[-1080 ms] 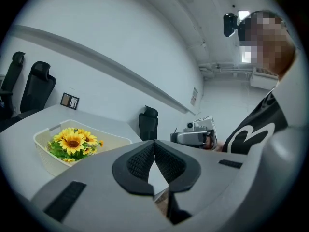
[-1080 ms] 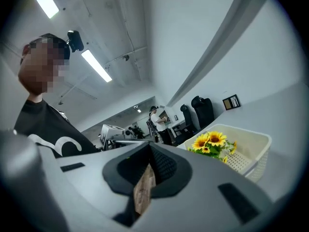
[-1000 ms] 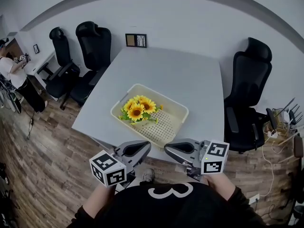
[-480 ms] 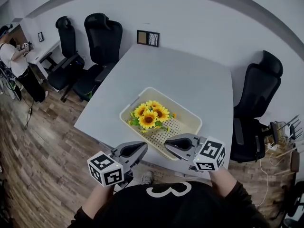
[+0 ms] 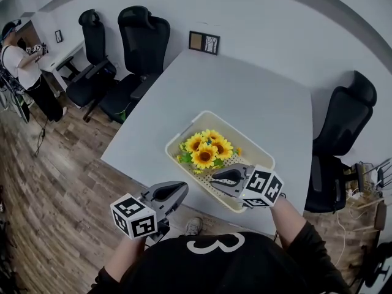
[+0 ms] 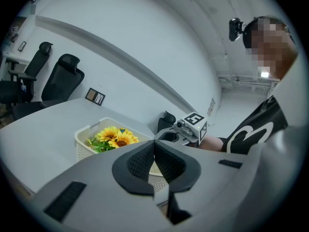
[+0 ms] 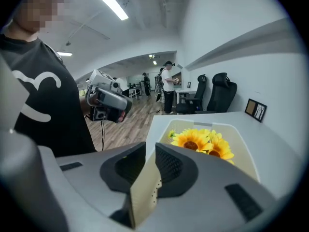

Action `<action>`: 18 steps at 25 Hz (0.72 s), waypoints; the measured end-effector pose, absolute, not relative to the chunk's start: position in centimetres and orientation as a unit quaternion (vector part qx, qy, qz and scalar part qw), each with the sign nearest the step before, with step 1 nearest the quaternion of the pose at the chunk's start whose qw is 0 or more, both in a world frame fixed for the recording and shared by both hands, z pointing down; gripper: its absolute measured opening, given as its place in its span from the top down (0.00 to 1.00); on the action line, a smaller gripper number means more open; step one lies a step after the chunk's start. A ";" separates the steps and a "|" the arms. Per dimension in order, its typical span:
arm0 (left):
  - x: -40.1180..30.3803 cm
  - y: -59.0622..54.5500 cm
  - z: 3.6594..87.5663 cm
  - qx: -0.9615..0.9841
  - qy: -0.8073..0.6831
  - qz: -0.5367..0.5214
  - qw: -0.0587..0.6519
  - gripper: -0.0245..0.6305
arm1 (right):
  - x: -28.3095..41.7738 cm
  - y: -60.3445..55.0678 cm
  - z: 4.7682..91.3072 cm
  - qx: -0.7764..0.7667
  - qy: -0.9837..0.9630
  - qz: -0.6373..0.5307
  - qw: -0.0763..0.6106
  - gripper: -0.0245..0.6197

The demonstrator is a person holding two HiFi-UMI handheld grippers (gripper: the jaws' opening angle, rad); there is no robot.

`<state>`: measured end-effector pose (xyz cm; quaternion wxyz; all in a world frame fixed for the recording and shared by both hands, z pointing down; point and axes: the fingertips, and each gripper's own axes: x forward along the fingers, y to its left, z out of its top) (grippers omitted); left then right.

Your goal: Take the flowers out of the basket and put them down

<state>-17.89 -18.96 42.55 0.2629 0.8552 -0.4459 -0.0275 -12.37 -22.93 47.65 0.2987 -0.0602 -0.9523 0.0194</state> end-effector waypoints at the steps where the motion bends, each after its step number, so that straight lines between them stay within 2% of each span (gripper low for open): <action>1: -18.0 -18.9 42.8 0.856 -0.442 -0.026 0.266 0.94 | -12.6 -23.0 48.3 -0.064 -0.948 0.009 0.313 0.86; 8: -19.8 -19.4 43.7 0.852 -0.444 -0.014 0.276 0.94 | -14.4 -24.2 52.4 -0.066 -0.919 -0.035 0.388 0.85; 14: -21.7 -20.2 44.2 0.847 -0.452 -0.011 0.278 0.94 | -15.4 -25.5 54.3 -0.051 -0.909 -0.032 0.411 0.82; 18: -22.3 -20.4 44.6 0.845 -0.455 -0.010 0.281 0.94 | -15.4 -26.5 55.5 -0.037 -0.903 -0.045 0.426 0.76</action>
